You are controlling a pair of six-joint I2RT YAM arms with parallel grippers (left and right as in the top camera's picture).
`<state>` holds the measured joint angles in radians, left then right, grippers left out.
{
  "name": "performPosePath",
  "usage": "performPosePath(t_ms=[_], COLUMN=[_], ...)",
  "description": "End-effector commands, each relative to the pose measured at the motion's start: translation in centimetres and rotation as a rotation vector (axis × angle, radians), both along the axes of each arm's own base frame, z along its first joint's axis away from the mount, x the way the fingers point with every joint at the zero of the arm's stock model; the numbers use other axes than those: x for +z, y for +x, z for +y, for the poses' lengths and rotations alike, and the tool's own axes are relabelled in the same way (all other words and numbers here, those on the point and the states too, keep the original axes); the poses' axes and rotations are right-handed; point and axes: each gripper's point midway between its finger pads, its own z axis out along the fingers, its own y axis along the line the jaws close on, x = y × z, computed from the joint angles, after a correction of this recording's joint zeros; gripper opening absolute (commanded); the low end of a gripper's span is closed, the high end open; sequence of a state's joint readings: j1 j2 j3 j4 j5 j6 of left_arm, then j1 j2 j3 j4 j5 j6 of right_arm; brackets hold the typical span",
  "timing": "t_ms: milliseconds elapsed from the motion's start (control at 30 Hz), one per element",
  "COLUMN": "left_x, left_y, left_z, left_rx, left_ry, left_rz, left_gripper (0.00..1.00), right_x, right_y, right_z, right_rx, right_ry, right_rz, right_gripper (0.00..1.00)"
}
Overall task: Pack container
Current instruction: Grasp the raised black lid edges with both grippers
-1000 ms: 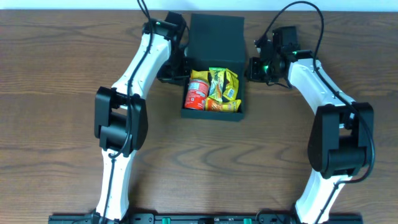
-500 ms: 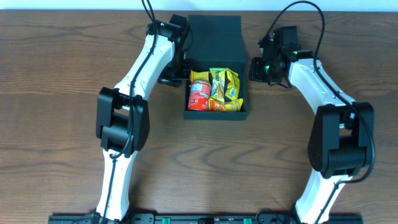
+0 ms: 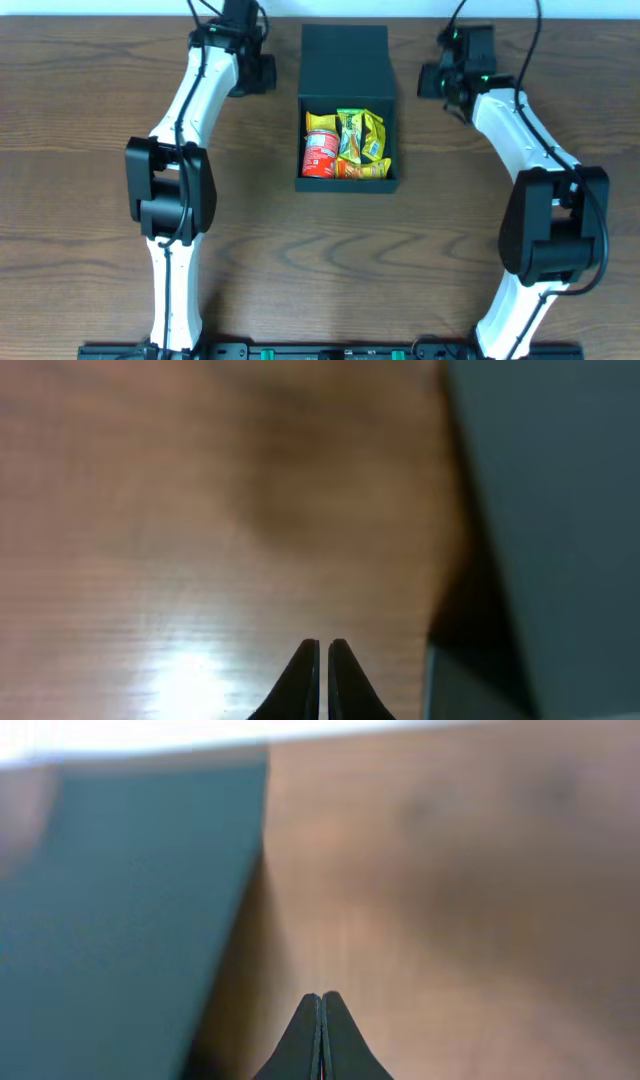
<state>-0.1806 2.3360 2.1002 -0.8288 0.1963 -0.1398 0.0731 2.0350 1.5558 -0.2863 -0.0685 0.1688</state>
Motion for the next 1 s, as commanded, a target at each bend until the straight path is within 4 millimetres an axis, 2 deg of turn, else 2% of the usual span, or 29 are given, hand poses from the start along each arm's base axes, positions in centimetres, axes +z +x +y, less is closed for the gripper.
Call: performPosePath(t_ms=[0,100,167,200,300,400,467,533,667,867,967], left_x=[0.0,1.0,1.9,2.3,3.0,3.0,2.4,1.3,-1.2,-2.5,-3.4], left_y=[0.7,2.4,3.4,3.9,4.7,4.7,4.4,4.1,3.3,2.3,0.7], left_z=[-1.3,-2.0,-2.8,-3.0,-3.3,-3.6,-3.9,-3.8,-4.2,-4.5,-4.4], left_rx=[-0.072,-0.085,-0.104,-0.101,-0.066,-0.069,-0.077,-0.075,-0.083,-0.063,-0.052], left_ry=[-0.066,-0.09,-0.129,-0.145,-0.185,-0.203,-0.225,-0.245,-0.335,-0.359,-0.347], left_rz=[-0.033,-0.118,-0.17,-0.196,-0.22,-0.219,-0.198,-0.16,-0.072,-0.003,0.077], left_gripper=[0.06,0.06,0.07,0.07,0.07,0.07,0.06,0.06,0.06,0.06,0.06], right_x=[5.3,6.1,4.7,3.4,0.6,-1.7,-3.6,-4.6,-5.3,-8.4,-8.5], right_y=[2.5,4.5,5.4,5.9,7.0,7.4,7.0,6.6,5.6,2.6,1.9], right_z=[-2.1,-3.1,-4.0,-4.0,-2.3,-0.8,0.6,1.6,2.6,3.7,4.5], right_rx=[-0.04,-0.093,-0.174,-0.195,-0.157,-0.137,-0.101,-0.08,-0.051,-0.105,-0.083], right_ry=[-0.031,0.018,0.114,0.199,0.458,0.616,0.686,0.729,0.755,0.768,0.785], right_rz=[-0.174,-0.269,-0.267,-0.246,-0.181,-0.109,-0.04,0.007,0.069,0.271,0.308], right_gripper=[0.02,0.02,0.01,0.02,0.02,0.02,0.02,0.02,0.02,0.01,0.02])
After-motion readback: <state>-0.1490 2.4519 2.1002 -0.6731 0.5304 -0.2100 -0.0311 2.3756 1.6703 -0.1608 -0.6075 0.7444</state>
